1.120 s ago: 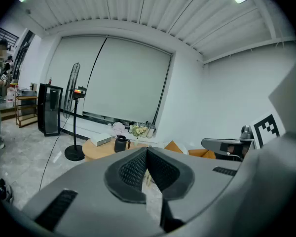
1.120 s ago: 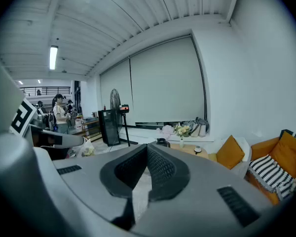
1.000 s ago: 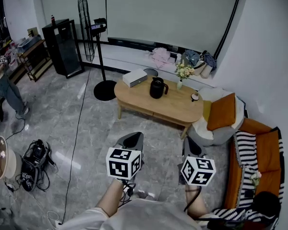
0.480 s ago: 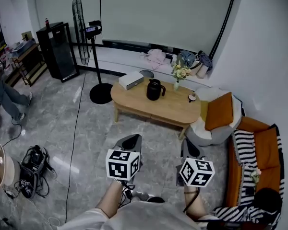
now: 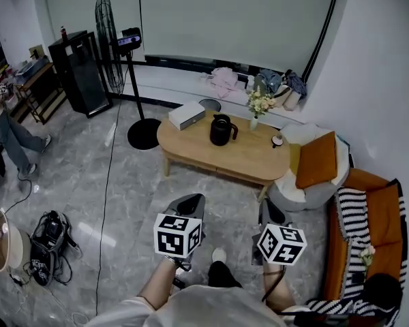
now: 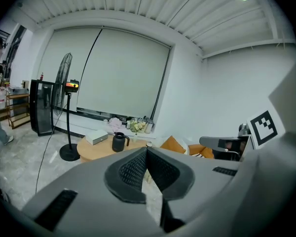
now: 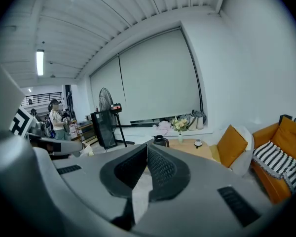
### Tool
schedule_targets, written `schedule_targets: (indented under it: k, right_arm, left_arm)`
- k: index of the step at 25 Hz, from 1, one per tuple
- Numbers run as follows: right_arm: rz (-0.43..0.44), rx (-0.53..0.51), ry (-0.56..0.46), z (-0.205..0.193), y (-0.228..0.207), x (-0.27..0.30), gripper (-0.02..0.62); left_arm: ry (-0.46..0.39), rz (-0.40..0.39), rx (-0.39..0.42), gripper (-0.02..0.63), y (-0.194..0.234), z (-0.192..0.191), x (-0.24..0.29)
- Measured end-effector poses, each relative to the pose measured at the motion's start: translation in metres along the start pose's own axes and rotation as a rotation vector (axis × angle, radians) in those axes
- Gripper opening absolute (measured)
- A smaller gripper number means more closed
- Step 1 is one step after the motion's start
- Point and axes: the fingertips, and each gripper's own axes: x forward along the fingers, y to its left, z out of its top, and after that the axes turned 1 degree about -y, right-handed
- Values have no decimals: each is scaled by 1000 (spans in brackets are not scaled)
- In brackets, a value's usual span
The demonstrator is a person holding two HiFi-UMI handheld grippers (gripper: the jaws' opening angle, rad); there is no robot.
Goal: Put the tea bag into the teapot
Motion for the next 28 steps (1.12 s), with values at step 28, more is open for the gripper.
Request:
schedule_targets:
  k: [28]
  right_arm:
    - [127, -12, 32, 91, -90, 200, 34]
  left_arm:
    - [30, 43, 18, 15, 25, 86, 201]
